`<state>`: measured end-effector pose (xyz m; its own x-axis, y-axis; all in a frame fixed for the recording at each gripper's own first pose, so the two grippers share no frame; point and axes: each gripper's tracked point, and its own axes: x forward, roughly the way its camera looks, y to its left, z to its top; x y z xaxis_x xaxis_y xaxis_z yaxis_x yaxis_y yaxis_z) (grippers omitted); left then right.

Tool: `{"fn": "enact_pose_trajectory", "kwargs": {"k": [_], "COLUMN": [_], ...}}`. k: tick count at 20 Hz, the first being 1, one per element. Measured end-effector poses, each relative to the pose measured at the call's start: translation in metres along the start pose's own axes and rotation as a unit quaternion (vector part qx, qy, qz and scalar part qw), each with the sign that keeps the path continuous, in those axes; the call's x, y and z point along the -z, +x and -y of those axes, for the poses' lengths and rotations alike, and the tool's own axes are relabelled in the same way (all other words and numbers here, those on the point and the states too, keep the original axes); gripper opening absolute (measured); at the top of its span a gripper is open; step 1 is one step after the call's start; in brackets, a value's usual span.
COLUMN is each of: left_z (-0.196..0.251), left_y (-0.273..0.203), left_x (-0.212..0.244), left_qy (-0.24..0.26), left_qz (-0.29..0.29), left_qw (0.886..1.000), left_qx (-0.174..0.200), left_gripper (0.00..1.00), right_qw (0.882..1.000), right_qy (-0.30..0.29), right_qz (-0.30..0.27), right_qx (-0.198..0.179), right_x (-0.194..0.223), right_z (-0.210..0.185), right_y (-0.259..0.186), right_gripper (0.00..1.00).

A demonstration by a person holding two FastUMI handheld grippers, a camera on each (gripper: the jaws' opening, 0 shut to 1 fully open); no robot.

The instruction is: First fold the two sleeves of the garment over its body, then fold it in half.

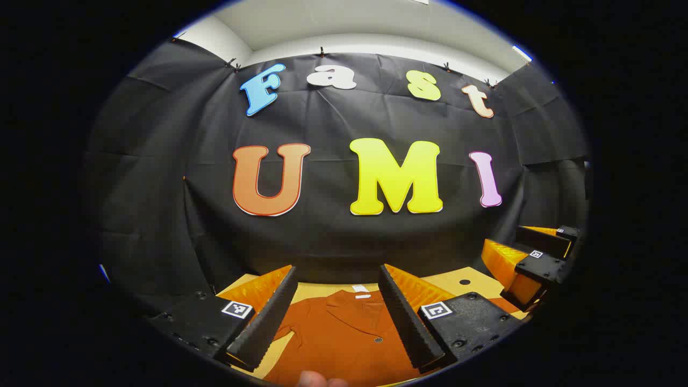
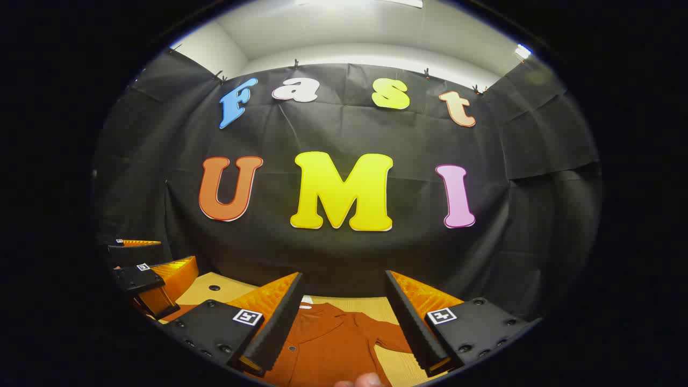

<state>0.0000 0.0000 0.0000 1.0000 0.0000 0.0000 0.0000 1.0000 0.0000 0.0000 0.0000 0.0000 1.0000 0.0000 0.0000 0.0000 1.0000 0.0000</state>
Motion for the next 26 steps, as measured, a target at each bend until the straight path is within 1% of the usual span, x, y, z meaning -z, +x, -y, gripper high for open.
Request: {"fn": "enact_pose_trajectory", "kwargs": {"k": [8,11,12,13,14,18,19,20,23,24,25,26], "left_z": [-0.0016,-0.0013,-0.0014,-0.0013,-0.0011,-0.0003,-0.0011,-0.0016,-0.0016,-0.0018,-0.0026,-0.0027], "left_y": [0.0003,0.0013,0.0010,0.0008,0.0009,0.0005,0.0014,0.0010,0.0002,0.0003,0.0005,0.0008], "left_x": [-0.0009,-0.0016,-0.0024,-0.0021,-0.0032,-0.0049,-0.0040,-0.0042,-0.0037,-0.0040,-0.0029,-0.0027], "left_qy": [0.001,0.000,0.001,0.001,0.001,0.001,0.001,0.000,0.001,0.001,0.000,0.001], "left_qz": [0.000,0.000,0.000,0.000,0.001,0.002,0.002,0.002,0.002,0.002,0.002,0.002], "left_qw": [1.000,1.000,1.000,1.000,1.000,1.000,1.000,1.000,1.000,1.000,1.000,1.000], "left_qx": [-0.003,-0.004,-0.004,-0.004,-0.004,-0.003,-0.004,-0.004,-0.005,-0.004,-0.004,-0.005], "left_gripper": [1.00,0.98,1.00,0.98,1.00,1.00,0.98,1.00,1.00,0.98,1.00,1.00], "right_qw": [1.000,1.000,1.000,1.000,1.000,1.000,1.000,1.000,1.000,1.000,1.000,1.000], "right_qy": [0.000,-0.001,-0.002,-0.003,-0.003,-0.002,-0.002,-0.002,0.000,0.000,0.000,0.000], "right_qz": [-0.001,0.000,-0.001,-0.001,0.001,0.001,0.000,0.000,0.000,0.000,0.000,0.001], "right_qx": [-0.001,-0.004,-0.004,-0.005,-0.006,-0.006,-0.006,-0.006,-0.005,-0.005,-0.005,-0.005], "right_x": [-0.0010,-0.0030,-0.0026,-0.0032,-0.0041,-0.0047,-0.0050,-0.0041,-0.0040,-0.0040,-0.0044,-0.0037], "right_z": [0.0027,0.0036,0.0035,0.0033,0.0031,0.0041,0.0043,0.0047,0.0050,0.0049,0.0043,0.0043], "right_y": [0.0029,0.0031,0.0030,0.0033,0.0032,0.0022,0.0024,0.0023,0.0024,0.0017,0.0017,0.0018], "right_gripper": [0.95,0.94,0.95,0.94,0.94,0.94,0.95,0.94,0.94,0.94,0.95,0.95]}}
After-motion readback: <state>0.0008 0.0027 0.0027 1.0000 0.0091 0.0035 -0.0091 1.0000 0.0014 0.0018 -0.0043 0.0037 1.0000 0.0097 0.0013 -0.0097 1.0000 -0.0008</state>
